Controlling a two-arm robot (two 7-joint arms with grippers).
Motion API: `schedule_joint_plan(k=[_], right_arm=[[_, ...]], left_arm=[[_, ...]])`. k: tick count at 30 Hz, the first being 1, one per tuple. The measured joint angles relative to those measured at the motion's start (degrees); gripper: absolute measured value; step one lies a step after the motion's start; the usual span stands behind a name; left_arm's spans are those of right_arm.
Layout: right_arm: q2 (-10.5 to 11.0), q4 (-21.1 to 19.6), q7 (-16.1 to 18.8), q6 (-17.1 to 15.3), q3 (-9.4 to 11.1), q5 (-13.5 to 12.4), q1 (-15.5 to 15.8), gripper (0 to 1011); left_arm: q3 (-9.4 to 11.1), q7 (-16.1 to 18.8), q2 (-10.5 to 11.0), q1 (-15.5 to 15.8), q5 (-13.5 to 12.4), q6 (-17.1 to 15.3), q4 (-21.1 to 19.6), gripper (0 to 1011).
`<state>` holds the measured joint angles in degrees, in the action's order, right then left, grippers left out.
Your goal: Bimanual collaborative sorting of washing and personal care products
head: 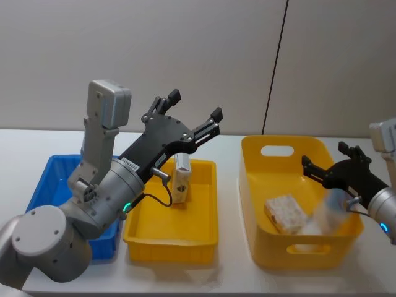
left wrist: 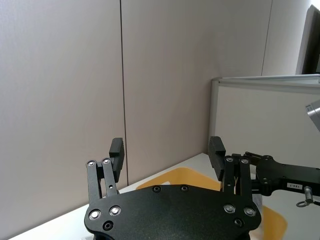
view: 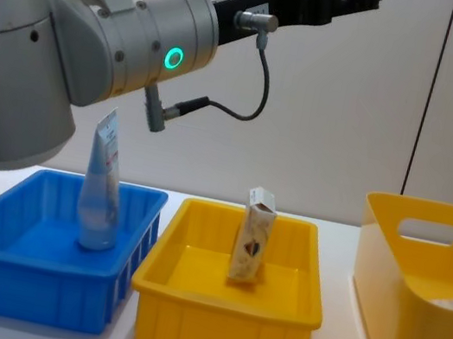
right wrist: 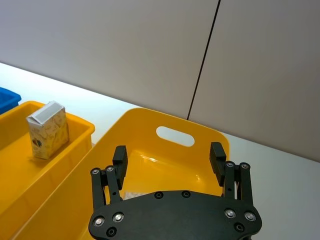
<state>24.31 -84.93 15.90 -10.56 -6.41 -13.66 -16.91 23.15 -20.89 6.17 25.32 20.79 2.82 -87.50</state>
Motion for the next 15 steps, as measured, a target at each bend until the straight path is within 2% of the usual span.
schedule_joint_plan(k=[15], right_arm=[[0.1,0.4,0.2,0.4,0.7,-0.3,0.4,1002]], left_arm=[[0.0,0.0,0.0,0.0,0.0,0.0,0.0,1001]])
